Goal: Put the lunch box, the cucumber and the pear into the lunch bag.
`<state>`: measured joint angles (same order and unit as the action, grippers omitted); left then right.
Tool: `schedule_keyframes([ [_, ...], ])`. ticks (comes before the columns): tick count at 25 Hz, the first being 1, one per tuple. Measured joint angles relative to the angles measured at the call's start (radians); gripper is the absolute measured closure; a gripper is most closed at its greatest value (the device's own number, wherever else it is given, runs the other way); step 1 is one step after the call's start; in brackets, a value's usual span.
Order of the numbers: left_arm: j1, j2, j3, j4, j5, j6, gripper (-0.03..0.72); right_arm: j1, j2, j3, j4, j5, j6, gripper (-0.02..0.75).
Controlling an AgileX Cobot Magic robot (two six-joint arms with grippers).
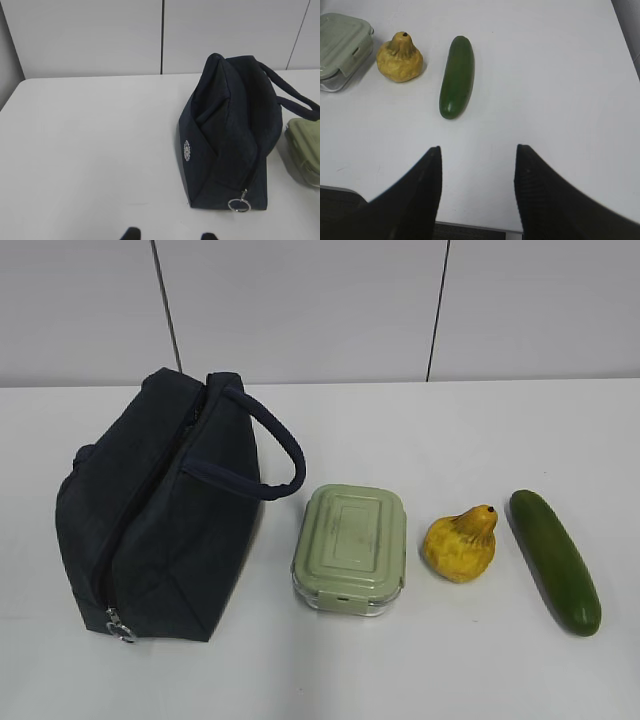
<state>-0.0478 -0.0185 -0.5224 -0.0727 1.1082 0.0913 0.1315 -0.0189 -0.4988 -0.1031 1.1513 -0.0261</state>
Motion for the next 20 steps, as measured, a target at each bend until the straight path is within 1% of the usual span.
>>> schedule_keyframes([
  [20,0.0,0.0,0.0,0.0,0.0,0.0,0.452,0.0,0.0,0.0,0.0,0.0,0.0,0.36],
])
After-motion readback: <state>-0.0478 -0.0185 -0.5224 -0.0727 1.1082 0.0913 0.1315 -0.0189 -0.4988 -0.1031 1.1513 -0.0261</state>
